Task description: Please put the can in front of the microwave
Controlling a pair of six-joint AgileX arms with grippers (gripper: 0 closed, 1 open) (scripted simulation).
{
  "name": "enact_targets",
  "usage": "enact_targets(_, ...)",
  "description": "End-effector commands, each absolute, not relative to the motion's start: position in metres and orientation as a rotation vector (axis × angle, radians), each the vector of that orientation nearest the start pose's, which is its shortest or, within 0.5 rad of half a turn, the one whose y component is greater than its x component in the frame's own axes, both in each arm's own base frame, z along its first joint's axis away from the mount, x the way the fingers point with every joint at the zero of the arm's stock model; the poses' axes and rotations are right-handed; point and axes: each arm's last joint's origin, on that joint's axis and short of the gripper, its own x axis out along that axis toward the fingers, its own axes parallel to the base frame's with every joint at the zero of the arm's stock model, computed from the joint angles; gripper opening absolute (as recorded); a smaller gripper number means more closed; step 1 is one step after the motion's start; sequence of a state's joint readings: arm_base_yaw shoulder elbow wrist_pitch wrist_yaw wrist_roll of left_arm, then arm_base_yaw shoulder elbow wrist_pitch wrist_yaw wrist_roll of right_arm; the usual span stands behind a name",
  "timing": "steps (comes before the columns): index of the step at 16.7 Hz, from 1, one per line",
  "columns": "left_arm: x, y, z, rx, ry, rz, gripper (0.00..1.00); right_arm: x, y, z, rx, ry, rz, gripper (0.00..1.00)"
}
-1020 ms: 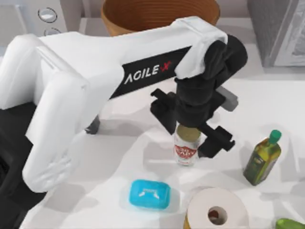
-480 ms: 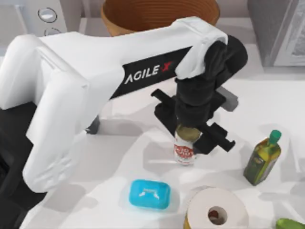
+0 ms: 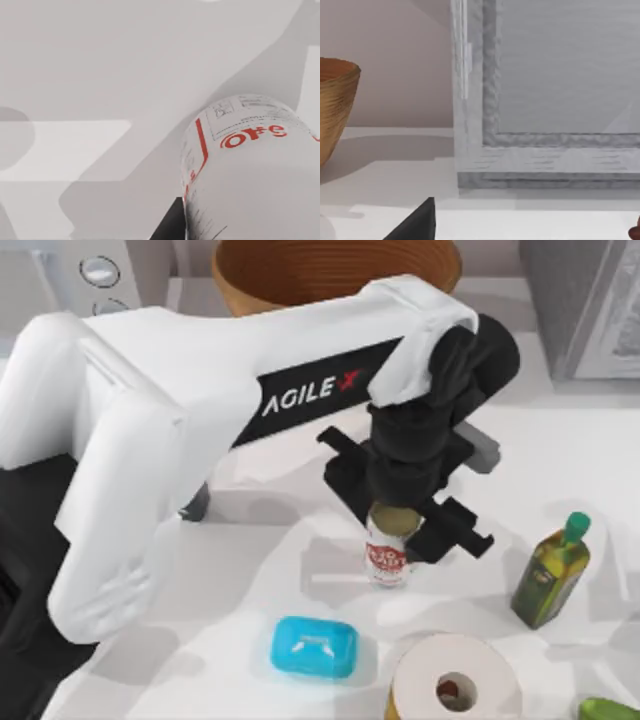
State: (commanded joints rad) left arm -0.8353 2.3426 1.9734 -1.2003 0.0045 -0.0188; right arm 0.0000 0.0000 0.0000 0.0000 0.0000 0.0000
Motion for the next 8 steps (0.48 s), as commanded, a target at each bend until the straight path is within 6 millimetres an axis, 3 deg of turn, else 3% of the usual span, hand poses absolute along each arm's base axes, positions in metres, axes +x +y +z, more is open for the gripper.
enact_targets(3,0.312,-0.339,0.165,0.636,1.482,-0.631,0.00,0.106,-0.001,0.160,0.000,0.000,0.000,1.00)
enact_targets(8,0.313,-0.338,0.195,0.632,1.479,-0.630,0.00,0.106,-0.001,0.160,0.000,0.000,0.000,1.00)
